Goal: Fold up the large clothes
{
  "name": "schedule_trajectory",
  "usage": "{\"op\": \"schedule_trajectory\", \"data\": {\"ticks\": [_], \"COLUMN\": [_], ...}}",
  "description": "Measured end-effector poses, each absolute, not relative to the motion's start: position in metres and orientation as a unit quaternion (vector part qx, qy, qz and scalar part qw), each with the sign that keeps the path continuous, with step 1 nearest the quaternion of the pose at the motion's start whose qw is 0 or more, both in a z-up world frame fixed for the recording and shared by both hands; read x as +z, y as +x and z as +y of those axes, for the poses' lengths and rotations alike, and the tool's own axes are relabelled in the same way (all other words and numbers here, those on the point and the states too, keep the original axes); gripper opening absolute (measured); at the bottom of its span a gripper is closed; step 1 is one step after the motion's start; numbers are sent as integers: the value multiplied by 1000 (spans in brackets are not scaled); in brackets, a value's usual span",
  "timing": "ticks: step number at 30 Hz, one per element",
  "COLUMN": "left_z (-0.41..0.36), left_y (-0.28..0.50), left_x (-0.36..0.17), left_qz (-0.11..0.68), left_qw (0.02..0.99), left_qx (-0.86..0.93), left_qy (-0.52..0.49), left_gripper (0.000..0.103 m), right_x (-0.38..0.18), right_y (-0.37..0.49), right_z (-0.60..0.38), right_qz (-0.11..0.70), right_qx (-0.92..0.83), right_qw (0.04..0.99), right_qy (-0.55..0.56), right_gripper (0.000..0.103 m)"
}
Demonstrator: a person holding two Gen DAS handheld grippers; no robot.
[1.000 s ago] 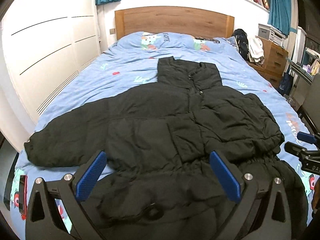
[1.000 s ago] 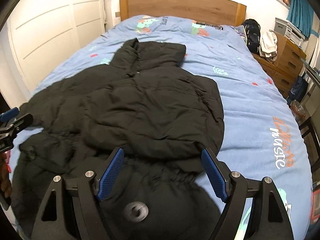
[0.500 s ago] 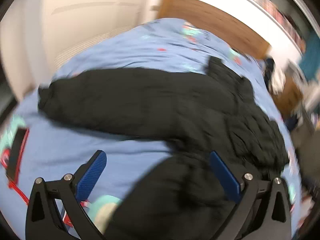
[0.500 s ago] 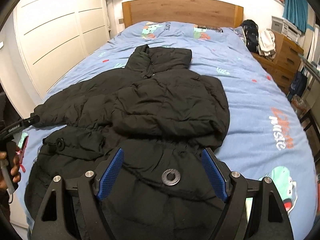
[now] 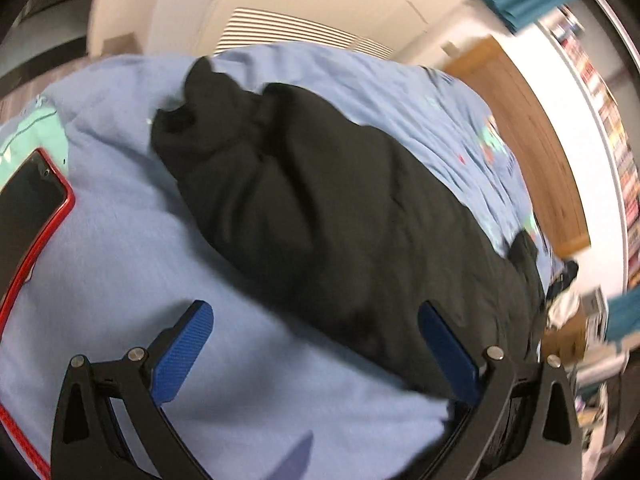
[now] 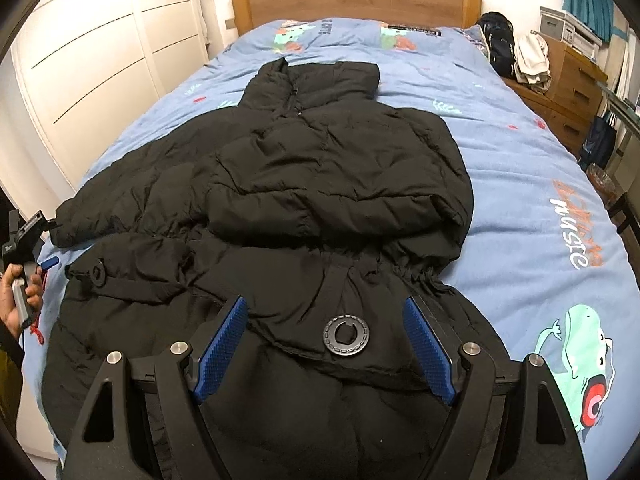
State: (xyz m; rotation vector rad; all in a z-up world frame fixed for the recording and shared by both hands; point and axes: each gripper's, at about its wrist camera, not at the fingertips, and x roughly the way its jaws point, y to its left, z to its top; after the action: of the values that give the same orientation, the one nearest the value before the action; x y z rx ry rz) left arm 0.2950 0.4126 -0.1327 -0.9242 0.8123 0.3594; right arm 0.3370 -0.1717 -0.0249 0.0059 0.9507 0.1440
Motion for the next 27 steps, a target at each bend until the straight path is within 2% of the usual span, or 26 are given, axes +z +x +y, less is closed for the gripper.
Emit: {"op": "schedule_trajectory", "data": {"ticks": [5, 7, 9, 10, 12, 15, 18, 27], "left_z": [438, 445, 450, 451, 455, 455, 449, 408], "left_y": [296, 297, 301, 301, 301, 301, 304, 320], "left_x": [-148, -153, -159, -161, -164, -161, -146, -67], "left_qz": [352, 337, 325, 321, 308, 294, 287, 276], "left_qw": [782, 774, 761, 755, 746, 748, 763, 815], "left_qx": [174, 168, 157, 154, 145, 137, 135, 103], "left_qy": [-484, -510, -539, -550, -572, -579, -564, -499], "left_gripper": [99, 87, 68, 63, 41, 20, 13, 10], "right_x": [-33, -35, -35, -35, -34, -31, -27, -12], "right_y": [344, 346, 346, 347, 346, 344, 341, 325], "right_z": [-172, -173, -173, -173, -173, -174, -179, -200], "right_qz": [465, 466, 466, 466, 465, 462, 458, 439], "right_qx": [69, 70, 72, 72, 73, 75, 77, 74], "right_qw": [883, 882, 882, 882, 882, 884, 886, 895], "right_qy": [1, 0, -2, -3, -5, -6, -1, 17], "right_gripper": [79, 79, 79, 79, 79, 79, 79, 79]}}
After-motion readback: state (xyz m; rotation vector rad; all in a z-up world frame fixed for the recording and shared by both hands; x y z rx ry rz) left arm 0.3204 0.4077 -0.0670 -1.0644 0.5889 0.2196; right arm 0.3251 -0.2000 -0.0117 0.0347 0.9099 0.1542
